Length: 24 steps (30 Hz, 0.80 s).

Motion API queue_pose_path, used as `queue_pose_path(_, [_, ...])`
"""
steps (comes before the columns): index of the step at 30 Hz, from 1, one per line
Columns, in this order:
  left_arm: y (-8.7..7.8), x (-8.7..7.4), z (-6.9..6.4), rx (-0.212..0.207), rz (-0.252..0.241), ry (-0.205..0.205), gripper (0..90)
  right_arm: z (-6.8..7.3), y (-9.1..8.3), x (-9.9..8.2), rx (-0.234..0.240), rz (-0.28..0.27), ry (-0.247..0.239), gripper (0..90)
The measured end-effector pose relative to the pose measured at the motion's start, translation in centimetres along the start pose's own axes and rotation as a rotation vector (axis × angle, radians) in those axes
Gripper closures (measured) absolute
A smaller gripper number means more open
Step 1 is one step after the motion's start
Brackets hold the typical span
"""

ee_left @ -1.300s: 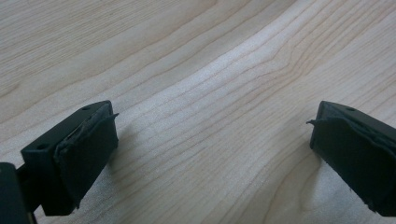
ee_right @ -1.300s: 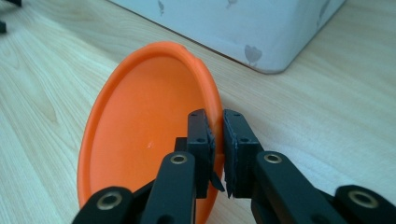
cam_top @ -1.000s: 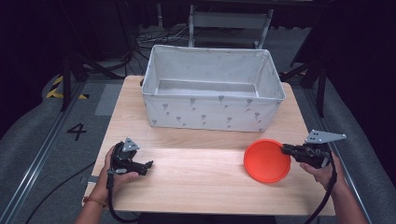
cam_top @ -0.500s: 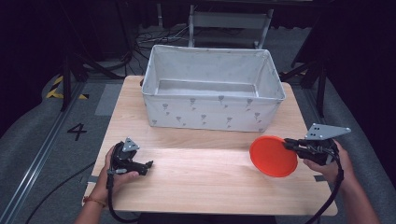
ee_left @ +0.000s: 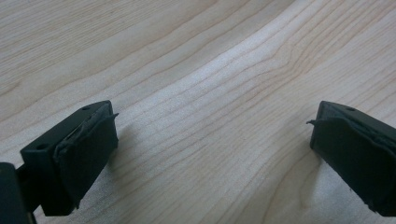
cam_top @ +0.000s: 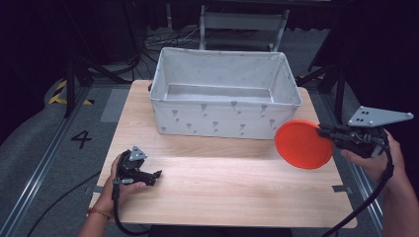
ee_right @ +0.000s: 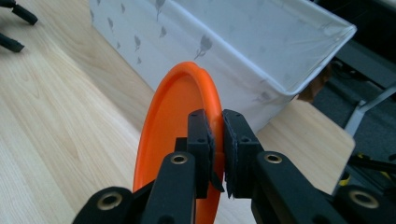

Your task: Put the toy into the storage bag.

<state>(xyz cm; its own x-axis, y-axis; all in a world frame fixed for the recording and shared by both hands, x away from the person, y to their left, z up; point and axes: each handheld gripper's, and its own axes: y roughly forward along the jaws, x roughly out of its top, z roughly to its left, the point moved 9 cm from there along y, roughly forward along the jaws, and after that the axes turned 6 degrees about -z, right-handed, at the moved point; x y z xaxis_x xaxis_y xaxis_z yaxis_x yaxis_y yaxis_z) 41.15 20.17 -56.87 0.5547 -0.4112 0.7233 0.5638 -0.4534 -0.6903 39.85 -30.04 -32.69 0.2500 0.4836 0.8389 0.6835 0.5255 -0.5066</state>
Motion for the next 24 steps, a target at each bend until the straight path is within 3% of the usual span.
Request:
queue_pose_path(9, [0.0, 0.0, 0.0, -0.002, 0.0, 0.001, 1.1, -1.4, -1.0, 3.2, -0.011, -0.04, -0.021, 82.5])
queue_pose_path(24, [0.0, 0.0, 0.0, -0.002, 0.0, 0.001, 1.1, -3.4, -0.5, 9.5, -0.036, -0.079, -0.05, 82.5])
